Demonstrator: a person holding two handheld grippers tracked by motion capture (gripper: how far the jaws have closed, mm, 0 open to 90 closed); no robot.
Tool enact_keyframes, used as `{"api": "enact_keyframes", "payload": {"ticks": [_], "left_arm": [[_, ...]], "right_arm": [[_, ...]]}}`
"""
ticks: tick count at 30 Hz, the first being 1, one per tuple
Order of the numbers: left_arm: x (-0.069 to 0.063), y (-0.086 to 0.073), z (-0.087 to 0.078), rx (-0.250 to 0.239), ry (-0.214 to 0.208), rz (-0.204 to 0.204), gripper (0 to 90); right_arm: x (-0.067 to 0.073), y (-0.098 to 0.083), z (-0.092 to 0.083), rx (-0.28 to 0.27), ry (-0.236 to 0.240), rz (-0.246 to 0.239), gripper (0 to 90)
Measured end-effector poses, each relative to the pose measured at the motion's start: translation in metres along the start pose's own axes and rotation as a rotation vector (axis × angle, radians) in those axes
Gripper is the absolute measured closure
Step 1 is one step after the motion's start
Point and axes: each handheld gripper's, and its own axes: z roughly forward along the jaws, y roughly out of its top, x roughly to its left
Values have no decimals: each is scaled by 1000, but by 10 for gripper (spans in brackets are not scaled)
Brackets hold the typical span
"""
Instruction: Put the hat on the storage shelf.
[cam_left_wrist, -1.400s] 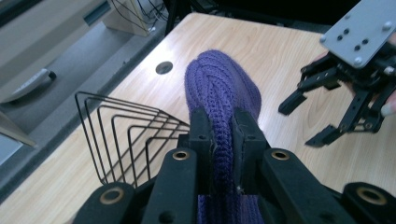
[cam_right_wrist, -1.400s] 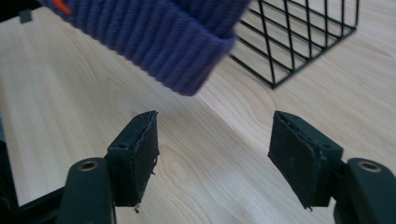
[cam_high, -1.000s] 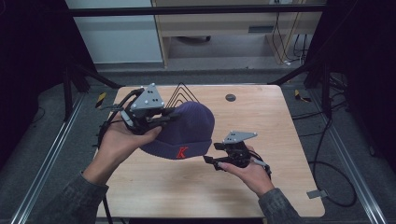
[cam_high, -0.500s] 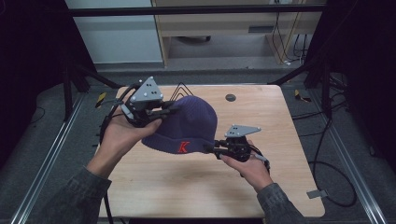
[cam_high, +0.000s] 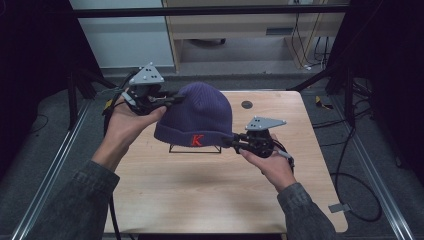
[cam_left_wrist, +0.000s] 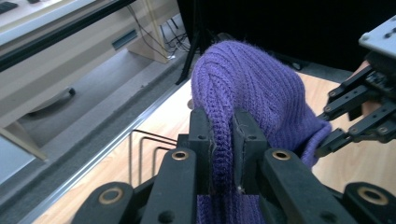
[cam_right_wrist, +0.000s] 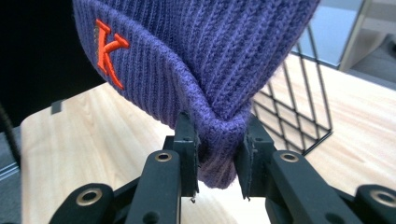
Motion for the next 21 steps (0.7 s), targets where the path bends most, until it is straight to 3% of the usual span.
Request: {"api": "enact_keyframes", "payload": {"ticks": [10,21], "left_arm": [[19,8,14,-5,33,-8,792],[33,7,25,-12,72,-32,792]], "right_arm": [[-19,26,11,-13,-24,18,728],[-34,33,20,-15,-30,51,729]]}}
